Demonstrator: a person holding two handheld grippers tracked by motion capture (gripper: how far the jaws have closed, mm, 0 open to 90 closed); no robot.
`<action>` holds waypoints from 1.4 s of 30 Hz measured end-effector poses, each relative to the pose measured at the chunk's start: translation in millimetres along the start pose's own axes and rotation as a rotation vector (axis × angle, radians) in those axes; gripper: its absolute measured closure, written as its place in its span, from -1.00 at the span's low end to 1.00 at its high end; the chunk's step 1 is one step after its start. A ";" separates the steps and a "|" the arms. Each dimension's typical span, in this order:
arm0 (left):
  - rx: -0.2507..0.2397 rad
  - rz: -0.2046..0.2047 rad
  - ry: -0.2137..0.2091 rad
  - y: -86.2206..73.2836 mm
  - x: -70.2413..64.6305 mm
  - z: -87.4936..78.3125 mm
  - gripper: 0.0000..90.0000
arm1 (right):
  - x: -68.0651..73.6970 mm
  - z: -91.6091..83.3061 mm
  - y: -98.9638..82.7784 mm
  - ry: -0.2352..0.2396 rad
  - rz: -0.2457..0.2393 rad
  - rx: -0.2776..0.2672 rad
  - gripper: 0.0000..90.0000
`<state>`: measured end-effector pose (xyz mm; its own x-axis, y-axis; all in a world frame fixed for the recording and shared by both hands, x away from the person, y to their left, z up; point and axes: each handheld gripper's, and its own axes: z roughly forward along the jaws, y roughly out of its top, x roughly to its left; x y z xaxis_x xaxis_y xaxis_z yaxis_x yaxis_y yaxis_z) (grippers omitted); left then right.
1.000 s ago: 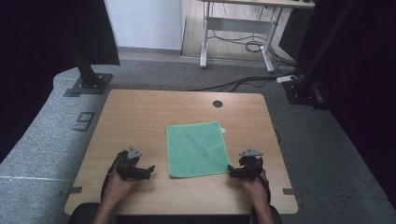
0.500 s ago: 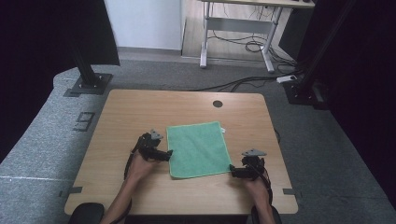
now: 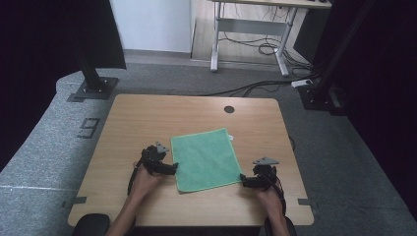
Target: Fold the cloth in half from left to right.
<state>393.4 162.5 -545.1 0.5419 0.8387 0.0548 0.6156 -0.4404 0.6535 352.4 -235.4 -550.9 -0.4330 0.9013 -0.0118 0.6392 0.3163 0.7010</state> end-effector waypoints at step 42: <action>-0.031 -0.155 0.051 0.3 73.0 -6.1 -0.96 | 15.2 7.5 0.2 0.074 -0.036 -0.036 -0.91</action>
<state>429.7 225.5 -536.2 0.4113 0.9114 -0.0112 0.6713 -0.2946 0.6802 350.7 -219.4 -556.3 -0.5019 0.8648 0.0147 0.6001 0.3358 0.7260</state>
